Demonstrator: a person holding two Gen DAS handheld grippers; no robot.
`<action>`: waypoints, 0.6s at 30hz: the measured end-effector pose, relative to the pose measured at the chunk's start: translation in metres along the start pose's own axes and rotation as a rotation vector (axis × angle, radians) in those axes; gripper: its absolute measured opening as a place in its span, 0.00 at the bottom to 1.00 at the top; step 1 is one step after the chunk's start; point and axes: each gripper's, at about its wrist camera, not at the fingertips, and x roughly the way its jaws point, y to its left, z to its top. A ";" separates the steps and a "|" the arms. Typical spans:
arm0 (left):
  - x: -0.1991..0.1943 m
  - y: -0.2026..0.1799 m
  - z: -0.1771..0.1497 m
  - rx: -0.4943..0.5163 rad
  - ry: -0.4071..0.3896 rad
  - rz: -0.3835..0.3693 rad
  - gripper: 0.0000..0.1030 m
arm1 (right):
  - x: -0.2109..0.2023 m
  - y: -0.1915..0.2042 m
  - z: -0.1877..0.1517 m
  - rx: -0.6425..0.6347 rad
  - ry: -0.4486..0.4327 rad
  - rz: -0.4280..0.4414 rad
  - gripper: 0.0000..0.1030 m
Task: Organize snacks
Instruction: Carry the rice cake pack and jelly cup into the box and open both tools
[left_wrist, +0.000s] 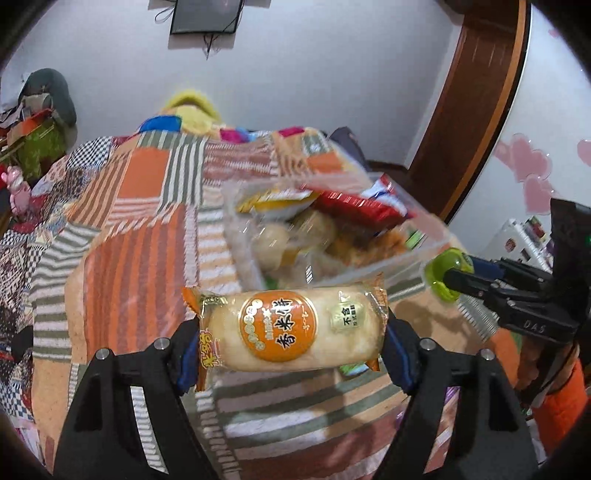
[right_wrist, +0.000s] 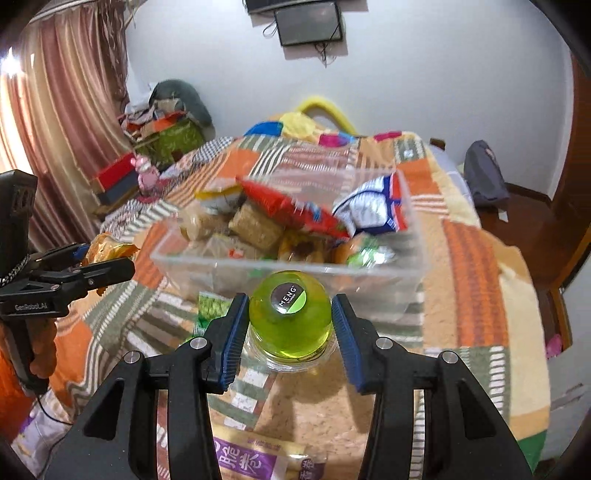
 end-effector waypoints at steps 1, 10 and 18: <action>0.001 -0.004 0.005 0.000 -0.006 -0.009 0.76 | -0.002 0.000 0.003 -0.004 -0.013 -0.013 0.42; 0.031 -0.037 0.038 0.034 0.014 -0.059 0.76 | 0.002 -0.013 0.025 0.011 -0.062 -0.059 0.42; 0.085 -0.046 0.058 0.039 0.090 -0.051 0.76 | 0.030 -0.024 0.033 0.022 -0.019 -0.034 0.42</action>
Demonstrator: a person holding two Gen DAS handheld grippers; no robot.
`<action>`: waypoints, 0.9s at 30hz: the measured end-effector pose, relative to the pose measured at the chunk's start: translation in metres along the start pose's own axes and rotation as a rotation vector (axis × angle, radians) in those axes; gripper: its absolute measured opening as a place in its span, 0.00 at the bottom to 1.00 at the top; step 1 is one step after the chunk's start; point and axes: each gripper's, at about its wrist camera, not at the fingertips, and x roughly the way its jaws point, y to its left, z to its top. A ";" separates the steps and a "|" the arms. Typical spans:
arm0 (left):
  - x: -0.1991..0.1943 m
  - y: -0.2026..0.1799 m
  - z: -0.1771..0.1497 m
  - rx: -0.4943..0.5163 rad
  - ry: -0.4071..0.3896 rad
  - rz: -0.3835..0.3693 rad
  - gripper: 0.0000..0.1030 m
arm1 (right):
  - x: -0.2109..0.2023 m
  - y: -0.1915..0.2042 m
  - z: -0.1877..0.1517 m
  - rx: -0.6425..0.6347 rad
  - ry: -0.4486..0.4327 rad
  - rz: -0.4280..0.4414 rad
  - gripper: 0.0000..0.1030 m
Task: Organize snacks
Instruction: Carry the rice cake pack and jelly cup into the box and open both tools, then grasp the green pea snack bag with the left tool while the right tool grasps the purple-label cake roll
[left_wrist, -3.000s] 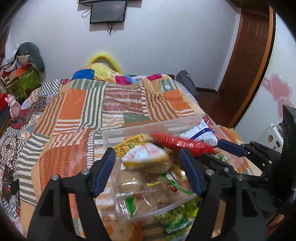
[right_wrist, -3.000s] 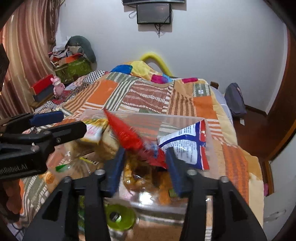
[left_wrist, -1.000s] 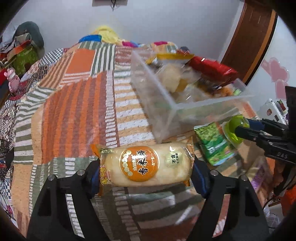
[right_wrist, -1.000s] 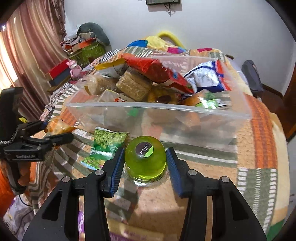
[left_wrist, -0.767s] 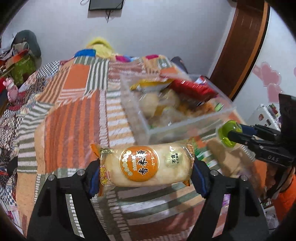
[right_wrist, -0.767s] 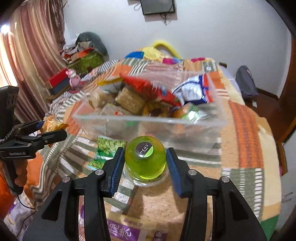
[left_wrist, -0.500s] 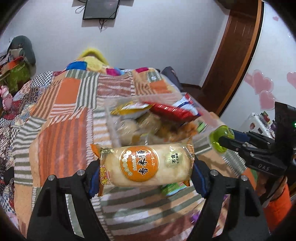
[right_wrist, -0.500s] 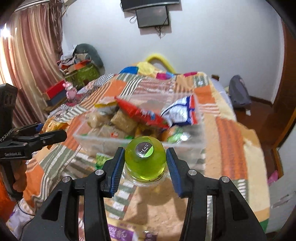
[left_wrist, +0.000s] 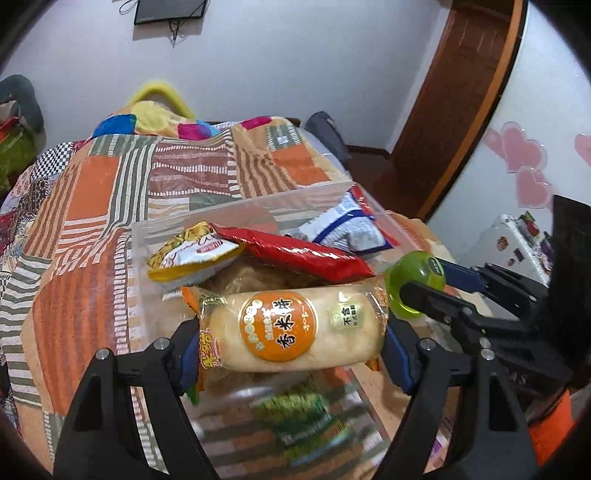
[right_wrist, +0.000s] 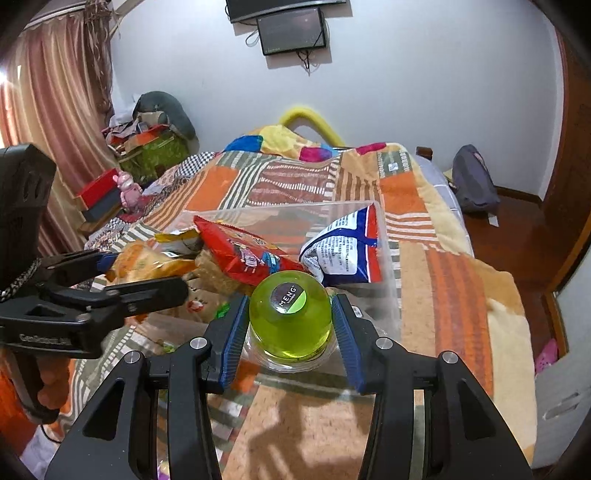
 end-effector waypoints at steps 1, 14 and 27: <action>0.007 0.001 0.003 -0.002 0.001 0.010 0.76 | 0.003 0.000 0.001 -0.004 0.002 -0.002 0.41; 0.023 0.005 0.006 0.016 -0.001 0.066 0.85 | 0.010 -0.002 0.003 0.013 0.014 0.011 0.21; -0.041 -0.005 -0.021 0.048 -0.065 0.107 0.97 | -0.043 0.003 -0.025 -0.005 -0.016 -0.014 0.73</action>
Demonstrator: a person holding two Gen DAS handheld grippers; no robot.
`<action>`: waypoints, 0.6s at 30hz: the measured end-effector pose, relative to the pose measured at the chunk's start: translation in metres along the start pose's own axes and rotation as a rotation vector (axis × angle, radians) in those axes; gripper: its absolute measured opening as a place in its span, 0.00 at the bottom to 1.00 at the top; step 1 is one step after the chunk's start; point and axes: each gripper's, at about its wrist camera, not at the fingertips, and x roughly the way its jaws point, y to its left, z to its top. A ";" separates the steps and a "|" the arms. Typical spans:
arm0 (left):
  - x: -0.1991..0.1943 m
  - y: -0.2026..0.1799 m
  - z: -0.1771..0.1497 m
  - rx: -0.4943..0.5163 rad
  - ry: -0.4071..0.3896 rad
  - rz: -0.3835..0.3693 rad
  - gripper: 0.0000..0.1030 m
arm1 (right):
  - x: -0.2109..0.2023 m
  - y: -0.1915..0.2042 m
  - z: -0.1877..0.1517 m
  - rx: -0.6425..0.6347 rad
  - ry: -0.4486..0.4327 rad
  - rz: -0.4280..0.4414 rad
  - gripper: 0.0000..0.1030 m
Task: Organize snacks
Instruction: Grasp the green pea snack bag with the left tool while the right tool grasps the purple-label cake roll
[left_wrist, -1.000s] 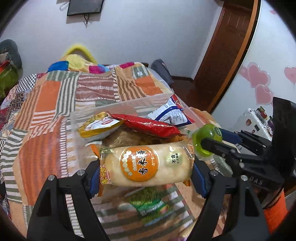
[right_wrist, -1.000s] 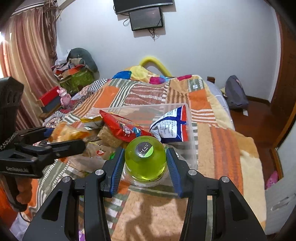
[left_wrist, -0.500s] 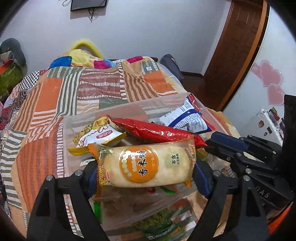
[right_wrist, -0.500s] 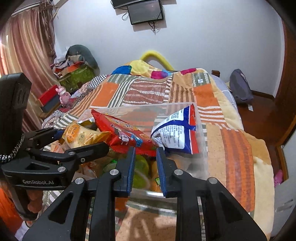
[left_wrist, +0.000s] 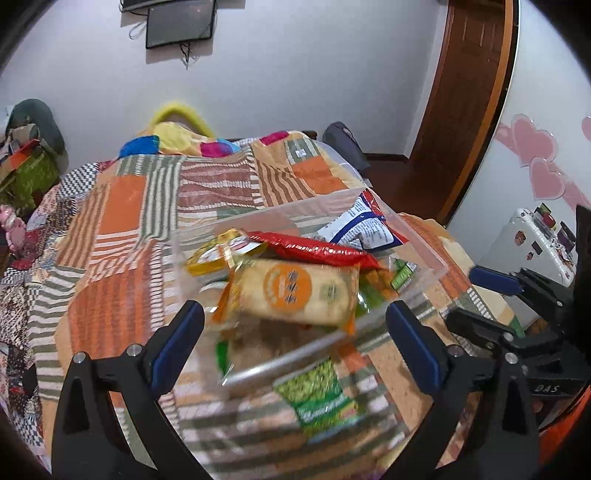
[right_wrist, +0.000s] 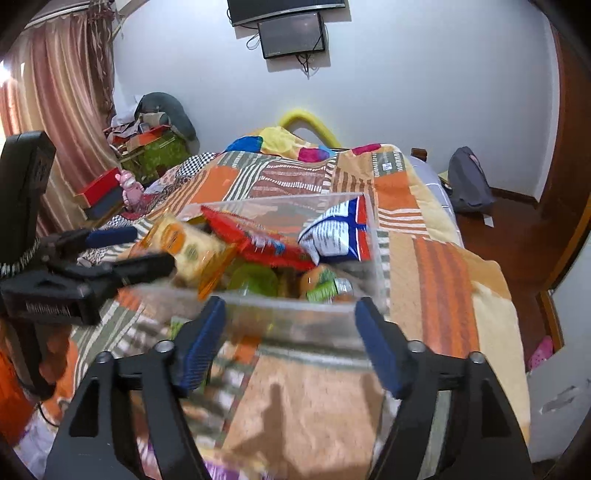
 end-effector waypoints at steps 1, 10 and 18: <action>-0.008 0.001 -0.006 0.003 -0.006 0.002 0.98 | -0.005 0.001 -0.006 -0.001 0.000 0.001 0.73; -0.002 0.003 -0.080 0.048 0.137 0.013 0.99 | -0.024 0.001 -0.069 -0.015 0.110 -0.050 0.73; 0.030 -0.005 -0.127 0.042 0.239 0.006 0.99 | -0.024 0.006 -0.113 -0.046 0.192 -0.100 0.73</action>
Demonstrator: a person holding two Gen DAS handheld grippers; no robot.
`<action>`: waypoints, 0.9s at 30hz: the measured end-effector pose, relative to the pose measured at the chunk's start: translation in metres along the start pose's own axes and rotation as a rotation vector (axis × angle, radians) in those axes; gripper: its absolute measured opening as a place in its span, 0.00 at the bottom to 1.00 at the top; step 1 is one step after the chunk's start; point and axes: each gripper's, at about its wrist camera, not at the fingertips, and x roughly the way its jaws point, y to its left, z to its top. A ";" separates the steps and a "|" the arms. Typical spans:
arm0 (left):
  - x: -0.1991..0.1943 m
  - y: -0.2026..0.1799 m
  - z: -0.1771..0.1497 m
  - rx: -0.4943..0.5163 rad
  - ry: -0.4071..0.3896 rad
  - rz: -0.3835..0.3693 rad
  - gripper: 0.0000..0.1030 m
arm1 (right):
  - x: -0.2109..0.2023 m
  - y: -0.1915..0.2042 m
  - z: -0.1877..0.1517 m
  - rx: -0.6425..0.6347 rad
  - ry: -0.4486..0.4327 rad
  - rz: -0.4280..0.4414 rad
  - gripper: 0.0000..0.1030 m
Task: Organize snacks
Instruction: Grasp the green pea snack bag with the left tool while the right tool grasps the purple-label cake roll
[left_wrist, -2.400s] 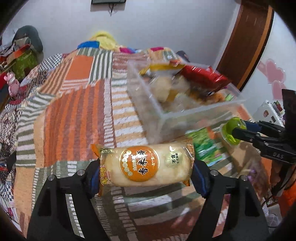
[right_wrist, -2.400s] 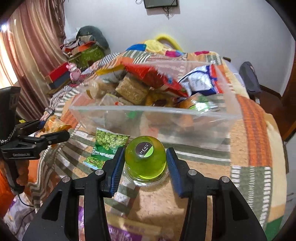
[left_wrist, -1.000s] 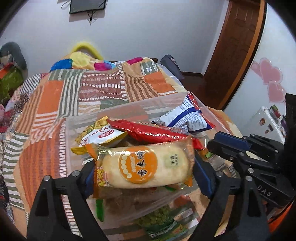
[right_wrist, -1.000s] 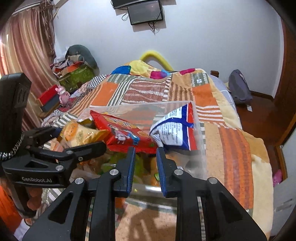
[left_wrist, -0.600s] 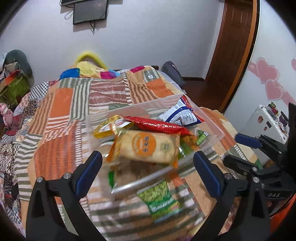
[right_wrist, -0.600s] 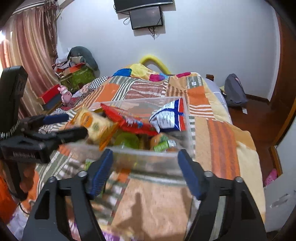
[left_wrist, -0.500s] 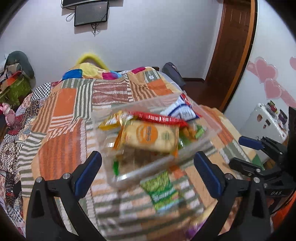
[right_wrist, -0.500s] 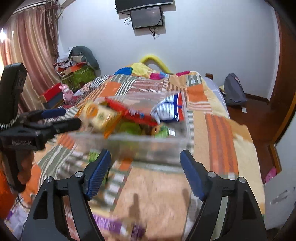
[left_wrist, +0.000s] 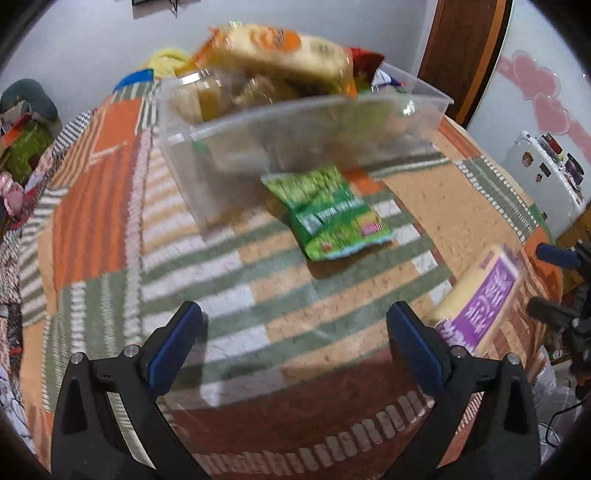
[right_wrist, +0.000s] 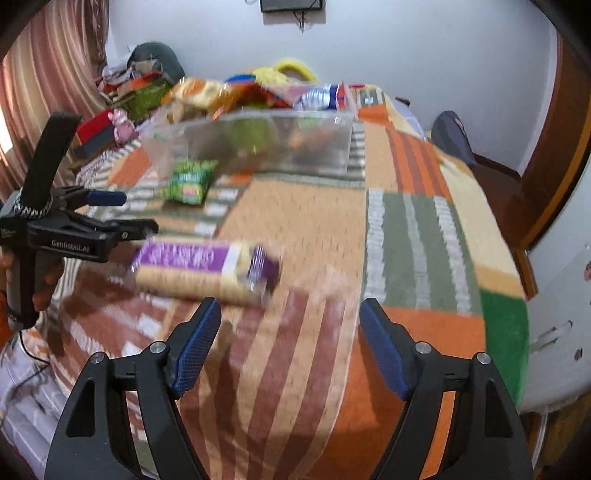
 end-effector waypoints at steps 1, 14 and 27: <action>0.001 -0.002 -0.001 -0.006 0.001 -0.014 0.99 | 0.002 0.000 -0.003 0.002 0.005 -0.005 0.73; -0.012 -0.045 -0.007 -0.007 -0.066 -0.101 0.99 | 0.026 -0.019 0.039 0.113 -0.051 -0.073 0.72; -0.020 0.014 0.015 -0.196 -0.099 -0.006 0.99 | 0.054 0.033 0.047 0.041 -0.017 0.046 0.55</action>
